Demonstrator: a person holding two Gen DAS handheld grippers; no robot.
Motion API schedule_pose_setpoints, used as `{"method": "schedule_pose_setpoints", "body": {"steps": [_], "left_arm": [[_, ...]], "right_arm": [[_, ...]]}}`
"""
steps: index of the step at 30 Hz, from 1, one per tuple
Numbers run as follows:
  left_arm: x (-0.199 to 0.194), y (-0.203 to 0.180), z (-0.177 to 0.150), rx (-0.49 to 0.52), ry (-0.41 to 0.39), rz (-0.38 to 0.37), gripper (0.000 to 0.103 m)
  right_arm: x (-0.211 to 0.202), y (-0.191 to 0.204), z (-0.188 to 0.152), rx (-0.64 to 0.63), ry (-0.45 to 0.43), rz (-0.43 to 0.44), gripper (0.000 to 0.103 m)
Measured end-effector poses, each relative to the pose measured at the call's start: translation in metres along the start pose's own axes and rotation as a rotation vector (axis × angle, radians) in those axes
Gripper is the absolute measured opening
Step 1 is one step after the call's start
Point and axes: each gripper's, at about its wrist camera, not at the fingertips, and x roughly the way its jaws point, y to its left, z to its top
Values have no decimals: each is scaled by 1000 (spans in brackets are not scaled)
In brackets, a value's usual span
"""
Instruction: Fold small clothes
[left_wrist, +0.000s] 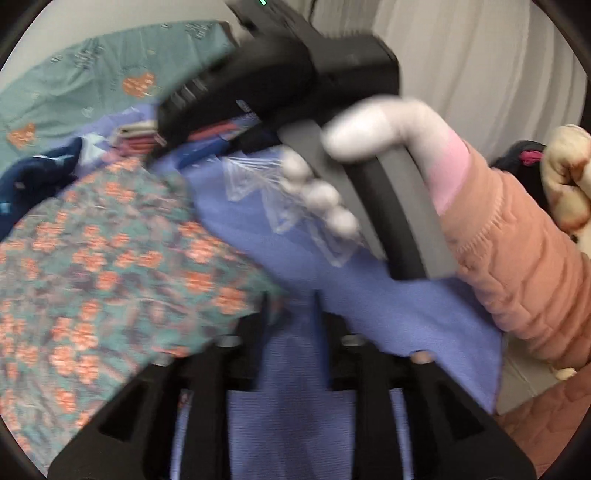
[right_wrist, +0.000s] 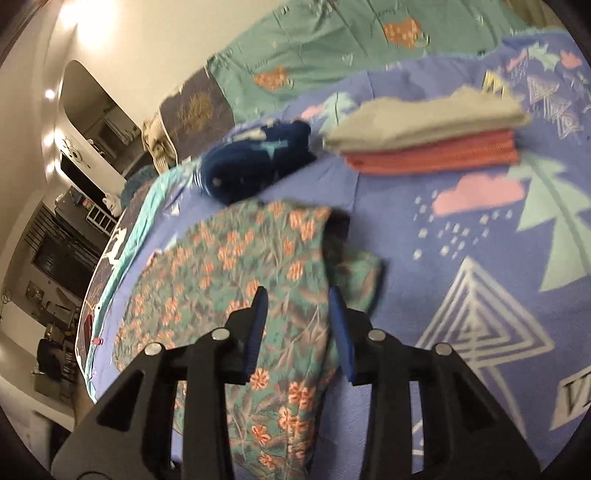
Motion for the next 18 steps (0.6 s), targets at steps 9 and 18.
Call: {"method": "schedule_pose_setpoints", "body": {"steps": [9,18], "left_arm": [[25,7,-3,47,51,15,5],[1,-6,-24,104,46,-79,0]], "right_arm": [[20,-31,-19,142,18,-5,3],[-12,-35,-34,120,-23,-215,0]]}}
